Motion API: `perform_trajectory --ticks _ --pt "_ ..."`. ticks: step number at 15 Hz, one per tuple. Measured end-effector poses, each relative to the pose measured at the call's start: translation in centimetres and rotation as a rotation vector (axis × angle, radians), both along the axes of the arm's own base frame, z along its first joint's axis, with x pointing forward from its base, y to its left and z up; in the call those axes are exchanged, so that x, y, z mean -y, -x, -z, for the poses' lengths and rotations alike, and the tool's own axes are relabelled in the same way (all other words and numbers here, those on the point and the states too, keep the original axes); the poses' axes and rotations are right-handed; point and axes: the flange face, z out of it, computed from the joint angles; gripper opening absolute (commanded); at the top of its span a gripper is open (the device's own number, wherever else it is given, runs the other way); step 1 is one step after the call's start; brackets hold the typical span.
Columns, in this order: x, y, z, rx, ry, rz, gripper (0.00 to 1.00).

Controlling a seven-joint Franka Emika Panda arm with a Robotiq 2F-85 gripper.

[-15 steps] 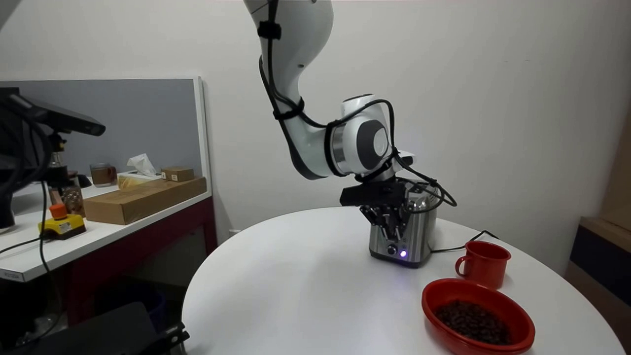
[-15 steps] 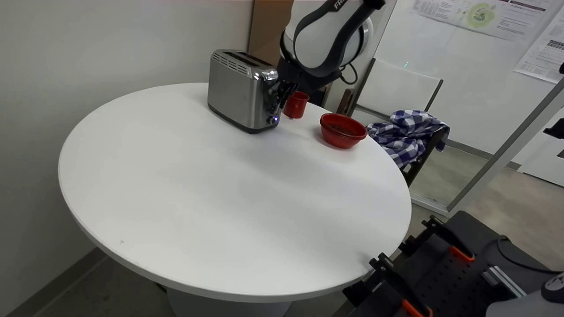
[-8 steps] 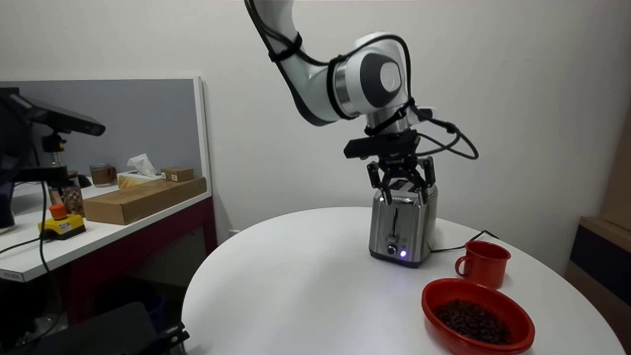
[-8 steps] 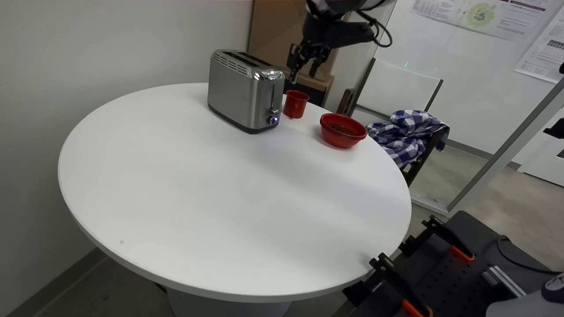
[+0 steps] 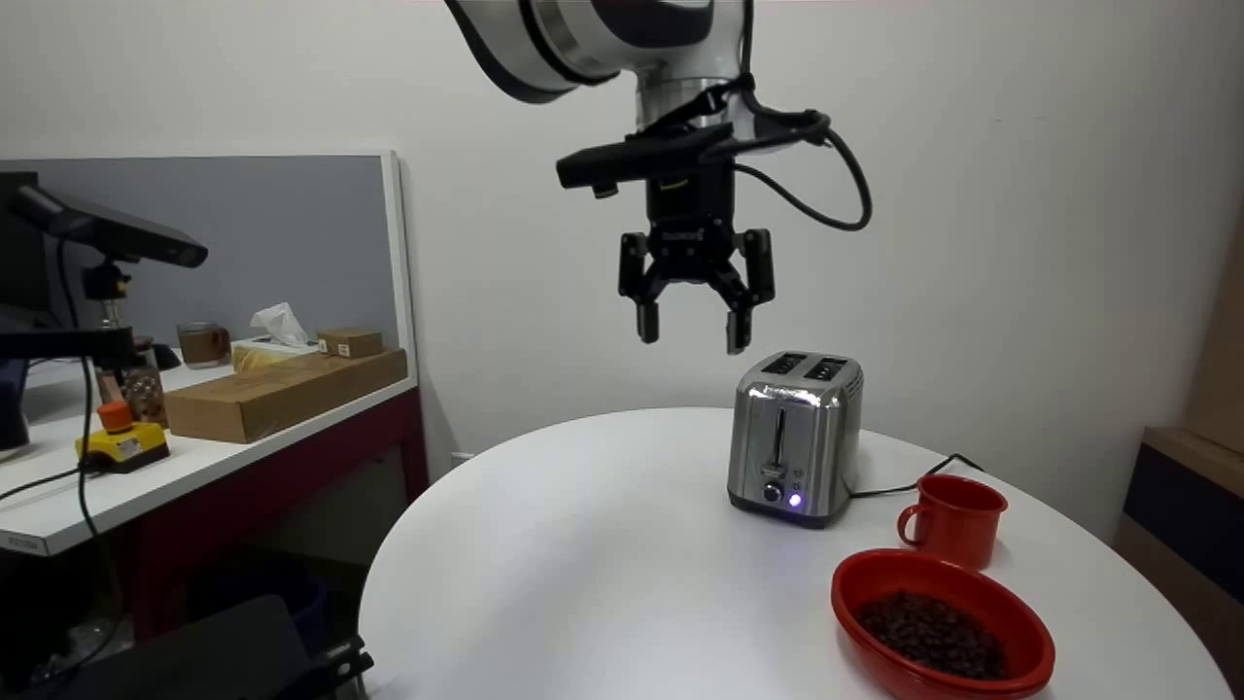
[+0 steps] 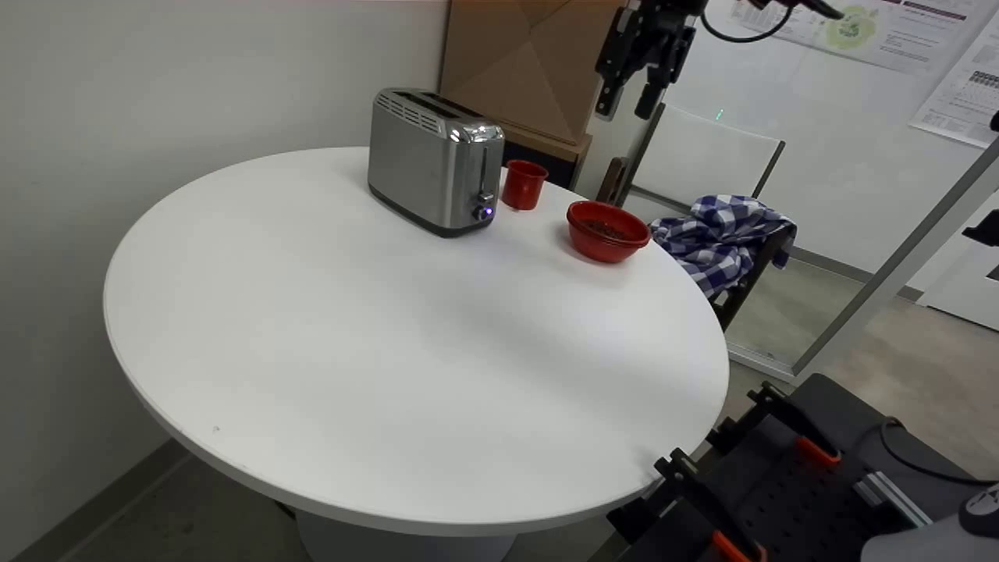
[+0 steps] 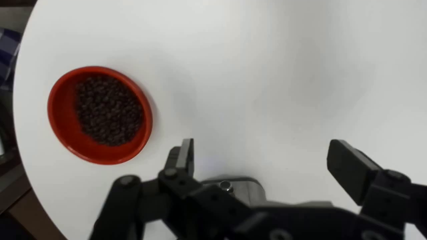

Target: Push down the lever on the toaster

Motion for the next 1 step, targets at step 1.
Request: perform_trajectory --ticks 1 --pt "-0.38 1.54 -0.65 -0.015 -0.019 -0.003 1.00"
